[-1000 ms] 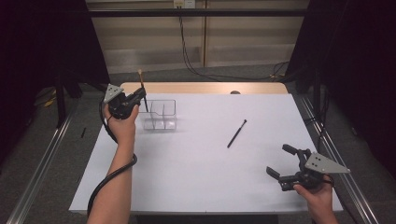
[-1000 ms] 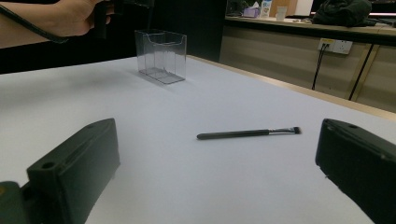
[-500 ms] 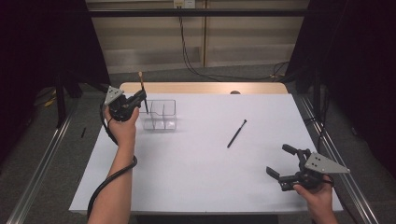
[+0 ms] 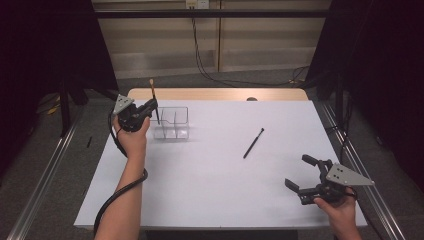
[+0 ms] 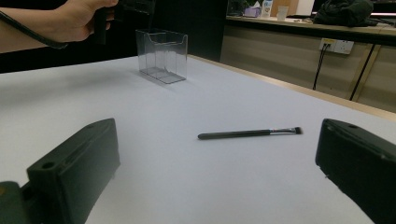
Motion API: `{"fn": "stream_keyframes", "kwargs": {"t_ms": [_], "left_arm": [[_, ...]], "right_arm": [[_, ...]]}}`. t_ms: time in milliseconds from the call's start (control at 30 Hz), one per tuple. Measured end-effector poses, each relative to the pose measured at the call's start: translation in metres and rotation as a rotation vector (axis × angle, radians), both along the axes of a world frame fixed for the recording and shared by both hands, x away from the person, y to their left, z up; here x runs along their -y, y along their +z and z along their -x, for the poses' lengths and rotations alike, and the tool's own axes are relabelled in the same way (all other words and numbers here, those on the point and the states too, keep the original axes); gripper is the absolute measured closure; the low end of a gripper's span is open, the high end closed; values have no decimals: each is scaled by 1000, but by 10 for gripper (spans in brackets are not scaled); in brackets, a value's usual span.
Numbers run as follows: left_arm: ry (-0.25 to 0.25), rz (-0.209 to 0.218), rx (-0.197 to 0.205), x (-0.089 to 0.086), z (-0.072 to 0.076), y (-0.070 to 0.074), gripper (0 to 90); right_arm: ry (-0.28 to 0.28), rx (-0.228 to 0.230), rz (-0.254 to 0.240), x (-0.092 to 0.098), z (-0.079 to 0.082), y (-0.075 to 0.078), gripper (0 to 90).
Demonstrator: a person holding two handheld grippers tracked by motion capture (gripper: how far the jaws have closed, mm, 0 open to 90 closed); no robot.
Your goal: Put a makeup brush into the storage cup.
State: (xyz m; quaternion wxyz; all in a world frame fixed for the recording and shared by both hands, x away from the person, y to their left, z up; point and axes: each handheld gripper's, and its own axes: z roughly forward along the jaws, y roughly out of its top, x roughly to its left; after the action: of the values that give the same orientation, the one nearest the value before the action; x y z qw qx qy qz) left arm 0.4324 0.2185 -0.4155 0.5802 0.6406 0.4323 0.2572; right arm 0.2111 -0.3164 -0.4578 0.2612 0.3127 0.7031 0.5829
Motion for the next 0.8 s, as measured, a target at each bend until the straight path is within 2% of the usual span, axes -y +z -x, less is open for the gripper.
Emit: {"fn": "stream_keyframes", "kwargs": {"t_ms": [600,800], "left_arm": [[-4,20,-7,-2,2,-2,834],[-26,20,-17,-2,3,-3,826]], "right_arm": [[1,-1,2,-1,0,0,0],[4,0,2,-1,0,0,0]]}}
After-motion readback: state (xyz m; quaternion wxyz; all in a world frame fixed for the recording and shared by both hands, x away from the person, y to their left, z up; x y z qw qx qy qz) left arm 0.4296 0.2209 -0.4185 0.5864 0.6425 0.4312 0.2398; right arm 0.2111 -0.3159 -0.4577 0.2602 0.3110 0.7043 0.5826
